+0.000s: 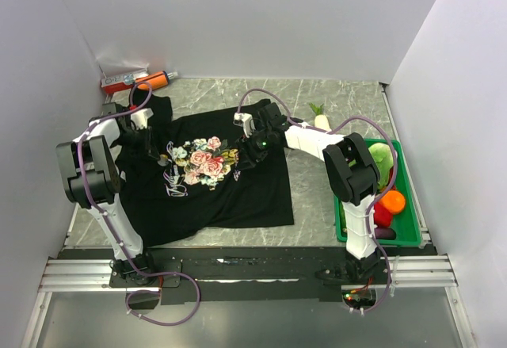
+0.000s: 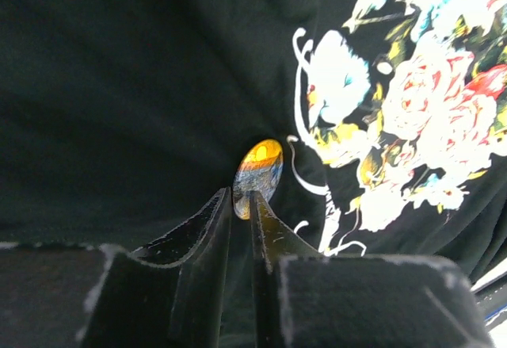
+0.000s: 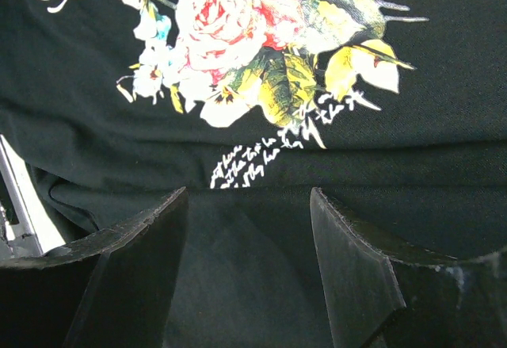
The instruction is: Remove the brooch from the garment
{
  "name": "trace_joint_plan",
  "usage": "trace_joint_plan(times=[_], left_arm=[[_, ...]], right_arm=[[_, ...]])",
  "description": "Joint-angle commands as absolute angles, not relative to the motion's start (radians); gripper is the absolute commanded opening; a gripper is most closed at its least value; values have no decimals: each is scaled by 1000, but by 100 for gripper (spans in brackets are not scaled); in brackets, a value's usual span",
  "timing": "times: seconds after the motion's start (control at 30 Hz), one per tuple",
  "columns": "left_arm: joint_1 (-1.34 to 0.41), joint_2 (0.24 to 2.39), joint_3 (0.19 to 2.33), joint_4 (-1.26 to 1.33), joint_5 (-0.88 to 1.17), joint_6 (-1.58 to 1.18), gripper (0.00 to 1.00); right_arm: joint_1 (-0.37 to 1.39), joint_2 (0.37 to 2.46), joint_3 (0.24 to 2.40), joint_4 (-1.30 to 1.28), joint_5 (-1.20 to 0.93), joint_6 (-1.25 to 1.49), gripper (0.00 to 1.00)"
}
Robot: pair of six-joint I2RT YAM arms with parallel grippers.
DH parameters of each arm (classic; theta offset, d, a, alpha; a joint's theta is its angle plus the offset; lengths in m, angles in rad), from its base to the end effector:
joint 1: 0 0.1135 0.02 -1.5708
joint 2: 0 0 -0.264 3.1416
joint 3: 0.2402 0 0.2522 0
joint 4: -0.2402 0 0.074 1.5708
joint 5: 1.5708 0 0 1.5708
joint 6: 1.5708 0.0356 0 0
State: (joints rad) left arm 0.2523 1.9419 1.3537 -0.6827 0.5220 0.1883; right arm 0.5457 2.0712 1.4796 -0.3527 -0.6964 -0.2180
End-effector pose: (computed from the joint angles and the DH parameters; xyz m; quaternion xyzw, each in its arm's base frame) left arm 0.3761 0.0786 0.1733 0.0080 0.9560 -0.2175 0.1966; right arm 0.3667 0.2494 0.1762 -0.4308 0.7907 0.3675 0.2328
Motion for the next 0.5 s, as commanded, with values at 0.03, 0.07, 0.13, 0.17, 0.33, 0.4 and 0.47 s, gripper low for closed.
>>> trace_joint_plan(times=[0.03,0.07,0.13,0.17,0.33,0.4,0.47], left_arm=[[244,1888,1319,-680,521,210,19],[241,1887,1318,-677,523,209,18],[236,1884,1313,-670,529,209,13],[233,1881,1312,-670,532,210,10],[232,1809,1287,-704,558,264,1],[232,1761,1276,-722,578,294,1],[230,1672,1258,-750,607,351,1]], right_arm=[[555,2083,1517,-339,-692,-227,70],[555,2082,1517,-337,-692,-227,70],[557,2079,1517,-344,-690,-230,70],[557,2079,1516,-344,-690,-232,70],[558,2057,1508,-345,-692,-239,70],[560,2046,1508,-345,-695,-245,69],[561,2036,1511,-353,-699,-256,69]])
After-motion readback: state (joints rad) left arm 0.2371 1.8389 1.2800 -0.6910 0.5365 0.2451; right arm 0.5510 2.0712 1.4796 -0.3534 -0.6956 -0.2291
